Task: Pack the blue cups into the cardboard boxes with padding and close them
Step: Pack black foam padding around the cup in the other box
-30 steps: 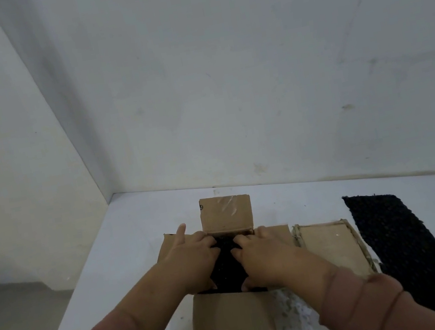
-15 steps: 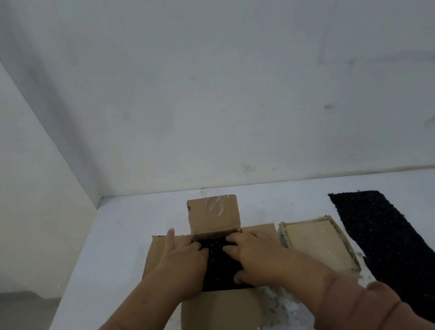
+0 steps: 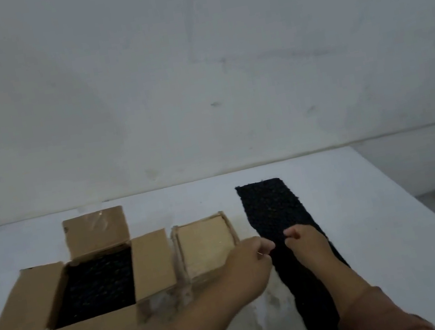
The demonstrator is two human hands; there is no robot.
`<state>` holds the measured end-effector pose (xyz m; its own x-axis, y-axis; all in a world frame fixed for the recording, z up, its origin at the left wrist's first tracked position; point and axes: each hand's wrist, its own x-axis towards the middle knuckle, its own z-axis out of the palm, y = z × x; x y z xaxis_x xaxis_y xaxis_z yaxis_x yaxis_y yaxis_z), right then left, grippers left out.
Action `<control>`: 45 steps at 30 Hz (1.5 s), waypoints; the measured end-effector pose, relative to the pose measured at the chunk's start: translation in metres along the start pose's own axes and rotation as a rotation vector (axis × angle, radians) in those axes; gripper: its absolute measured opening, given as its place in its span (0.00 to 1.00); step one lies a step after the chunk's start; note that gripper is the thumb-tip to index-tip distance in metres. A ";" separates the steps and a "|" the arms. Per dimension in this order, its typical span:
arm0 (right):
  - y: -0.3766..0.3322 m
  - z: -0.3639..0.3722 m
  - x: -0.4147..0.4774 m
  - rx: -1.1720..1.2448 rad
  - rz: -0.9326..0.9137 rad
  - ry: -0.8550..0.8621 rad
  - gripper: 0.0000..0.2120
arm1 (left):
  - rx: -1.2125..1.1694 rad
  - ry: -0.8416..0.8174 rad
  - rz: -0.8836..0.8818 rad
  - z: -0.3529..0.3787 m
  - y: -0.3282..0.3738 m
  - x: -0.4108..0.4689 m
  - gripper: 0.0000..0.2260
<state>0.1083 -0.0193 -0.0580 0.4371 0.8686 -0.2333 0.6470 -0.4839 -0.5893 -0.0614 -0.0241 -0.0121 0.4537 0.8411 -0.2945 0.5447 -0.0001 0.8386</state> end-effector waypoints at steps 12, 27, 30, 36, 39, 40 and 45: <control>0.076 -0.001 0.032 -0.243 0.101 -0.094 0.17 | -0.773 0.131 -0.678 0.077 0.012 0.084 0.21; 0.036 -0.050 0.033 1.077 0.190 -0.346 0.05 | -0.403 0.157 -0.170 0.001 0.037 0.070 0.13; 0.001 -0.057 0.023 0.997 0.055 -0.121 0.09 | -0.373 0.412 -0.135 -0.035 0.035 0.054 0.17; -0.082 -0.074 -0.017 0.618 -0.402 -0.143 0.23 | -0.290 0.464 0.030 -0.096 0.045 -0.002 0.33; -0.124 -0.072 -0.036 0.160 -0.529 0.080 0.10 | 0.099 0.457 0.067 -0.125 0.036 -0.023 0.22; -0.136 -0.071 -0.042 0.025 -0.540 0.148 0.07 | 0.220 0.479 0.083 -0.135 0.034 -0.030 0.16; -0.191 -0.055 -0.077 -0.403 -0.692 0.134 0.16 | 0.264 0.439 0.173 -0.183 0.017 -0.062 0.03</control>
<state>-0.0146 0.0005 0.1144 -0.0896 0.9774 0.1913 0.9622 0.1345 -0.2368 -0.2089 0.0224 0.1043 0.2458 0.9637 0.1044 0.6727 -0.2471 0.6974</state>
